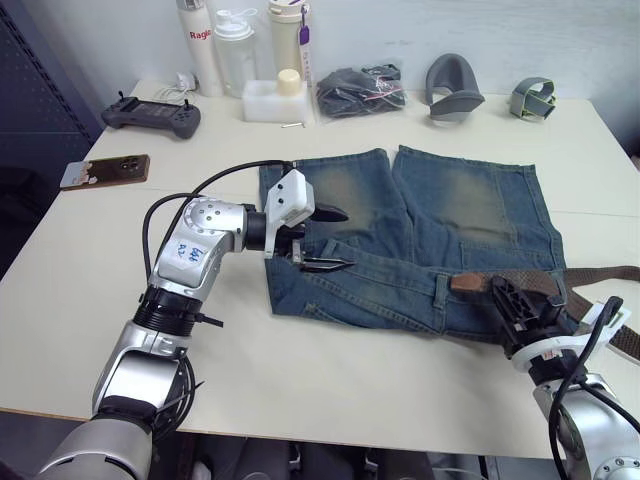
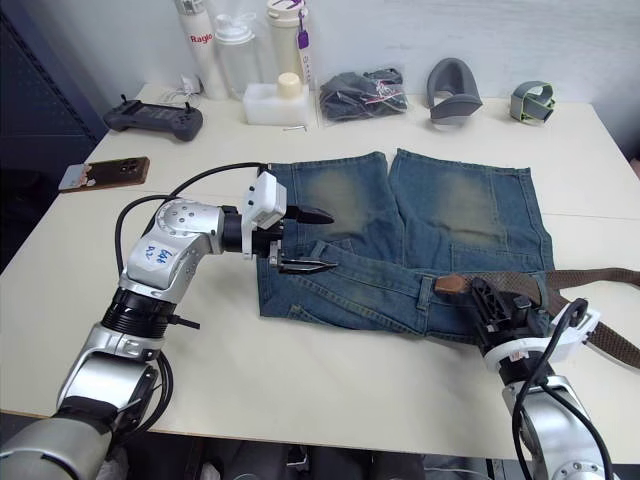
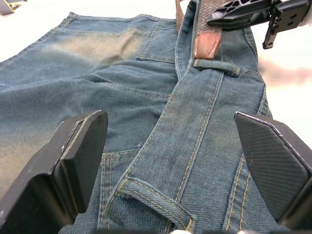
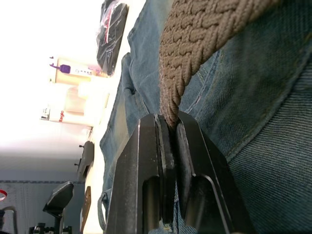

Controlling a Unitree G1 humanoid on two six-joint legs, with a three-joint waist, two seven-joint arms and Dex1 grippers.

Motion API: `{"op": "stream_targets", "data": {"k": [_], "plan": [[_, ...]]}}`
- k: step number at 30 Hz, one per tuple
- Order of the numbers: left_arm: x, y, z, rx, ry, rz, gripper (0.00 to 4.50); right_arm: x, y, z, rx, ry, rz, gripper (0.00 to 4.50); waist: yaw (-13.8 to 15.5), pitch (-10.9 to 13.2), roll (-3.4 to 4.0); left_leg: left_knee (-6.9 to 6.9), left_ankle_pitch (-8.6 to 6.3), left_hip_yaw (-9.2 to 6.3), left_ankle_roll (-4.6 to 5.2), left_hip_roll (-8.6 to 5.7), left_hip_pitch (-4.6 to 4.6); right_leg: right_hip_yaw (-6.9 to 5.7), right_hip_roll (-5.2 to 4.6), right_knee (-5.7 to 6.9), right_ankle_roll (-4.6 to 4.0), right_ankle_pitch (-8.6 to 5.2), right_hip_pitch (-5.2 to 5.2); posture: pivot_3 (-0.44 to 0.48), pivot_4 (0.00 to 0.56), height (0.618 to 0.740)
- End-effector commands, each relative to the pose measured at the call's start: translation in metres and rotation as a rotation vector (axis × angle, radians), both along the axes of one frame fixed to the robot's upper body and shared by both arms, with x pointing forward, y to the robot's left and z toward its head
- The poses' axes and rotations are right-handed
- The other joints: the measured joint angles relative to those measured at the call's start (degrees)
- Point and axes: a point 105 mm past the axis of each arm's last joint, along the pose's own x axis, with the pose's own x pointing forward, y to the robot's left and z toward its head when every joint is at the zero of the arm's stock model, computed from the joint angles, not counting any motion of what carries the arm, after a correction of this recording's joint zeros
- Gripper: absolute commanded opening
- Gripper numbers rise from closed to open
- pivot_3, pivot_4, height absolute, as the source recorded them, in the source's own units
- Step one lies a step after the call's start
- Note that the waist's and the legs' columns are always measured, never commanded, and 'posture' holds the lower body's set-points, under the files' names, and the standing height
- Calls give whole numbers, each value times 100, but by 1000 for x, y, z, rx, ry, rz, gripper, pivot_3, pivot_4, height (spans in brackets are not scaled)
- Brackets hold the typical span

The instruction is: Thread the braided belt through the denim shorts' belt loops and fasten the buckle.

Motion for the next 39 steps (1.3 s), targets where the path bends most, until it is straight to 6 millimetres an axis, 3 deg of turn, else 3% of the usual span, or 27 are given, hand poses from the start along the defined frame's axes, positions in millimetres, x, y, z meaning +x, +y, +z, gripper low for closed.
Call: {"op": "stream_targets", "data": {"k": [1,9,20,27,30,34,39], "plan": [[-2,-4,15,-15,-59,-27,4500,-4,-2,12,-24,-51,1,21,2,0,0,0,0,0,0,0,0,0,0,0,0,0,0,0,150,648],[-2,-3,15,-12,-60,-27,4500,-9,13,-3,-78,-3,60,21,-1,0,0,1,0,0,0,0,0,2,0,0,0,0,0,0,150,648],[-1,-4,16,-9,-63,-27,4500,-2,63,15,159,-99,191,21,-72,-1,2,2,0,1,-1,4,1,3,1,5,0,0,-3,0,150,648],[-1,-2,17,-5,-66,-18,4500,4,74,21,186,-124,233,21,-120,-2,3,2,1,-1,-2,2,0,3,1,14,-1,-1,-7,0,150,648],[0,-1,18,-5,-67,-15,4500,5,76,12,157,-86,248,21,-129,-2,4,2,1,-1,-2,0,0,4,2,14,-1,0,-7,0,150,648],[-1,-1,18,-2,-68,-14,4500,9,87,-21,-21,49,315,21,-136,-3,3,2,1,-1,-2,1,1,4,2,15,-1,-1,-7,0,150,648],[-2,-2,19,1,-71,-18,4500,27,89,-39,-170,123,308,21,-151,-6,0,3,1,1,-3,1,4,5,3,14,-1,0,-6,0,150,648]]}}
